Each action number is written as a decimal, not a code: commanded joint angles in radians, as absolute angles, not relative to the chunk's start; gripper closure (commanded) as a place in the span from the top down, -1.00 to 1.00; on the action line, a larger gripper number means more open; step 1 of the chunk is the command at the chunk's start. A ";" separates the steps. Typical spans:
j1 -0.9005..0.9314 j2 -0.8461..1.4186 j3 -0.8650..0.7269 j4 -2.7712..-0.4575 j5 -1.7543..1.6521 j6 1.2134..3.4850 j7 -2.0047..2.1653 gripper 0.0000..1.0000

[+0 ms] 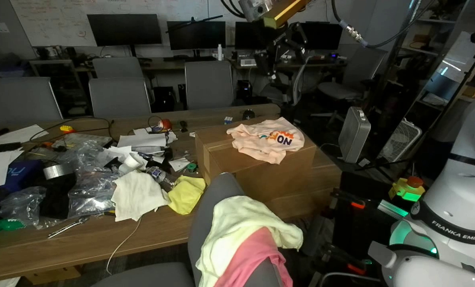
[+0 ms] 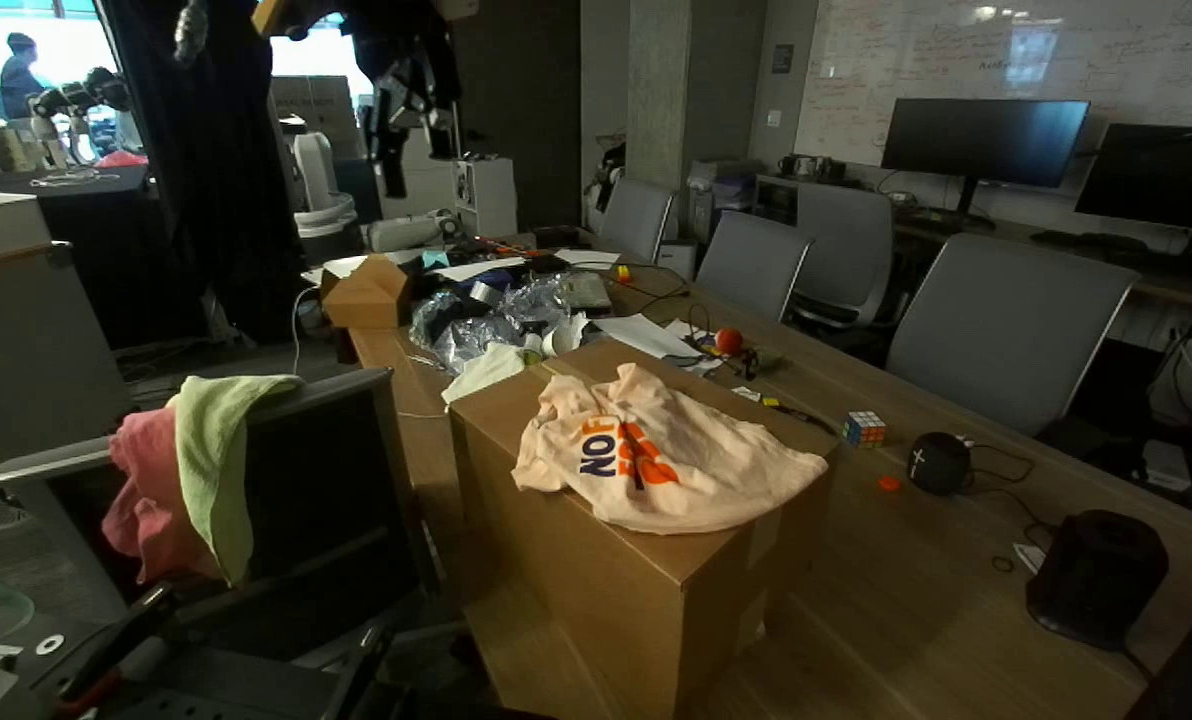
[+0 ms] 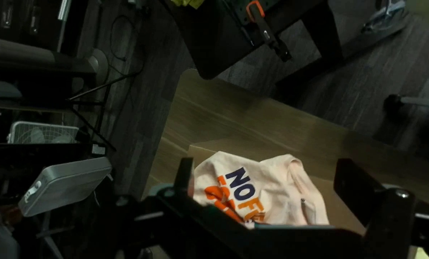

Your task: Put the towels on the table

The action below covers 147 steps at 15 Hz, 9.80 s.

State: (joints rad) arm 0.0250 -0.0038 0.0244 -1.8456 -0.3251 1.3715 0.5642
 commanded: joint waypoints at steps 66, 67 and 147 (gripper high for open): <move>0.398 0.524 0.173 -1.825 -0.192 1.730 0.437 1.00; 0.400 0.526 0.169 -1.821 -0.198 1.721 0.439 1.00; 0.142 -0.015 0.144 -1.962 -0.294 1.288 0.605 1.00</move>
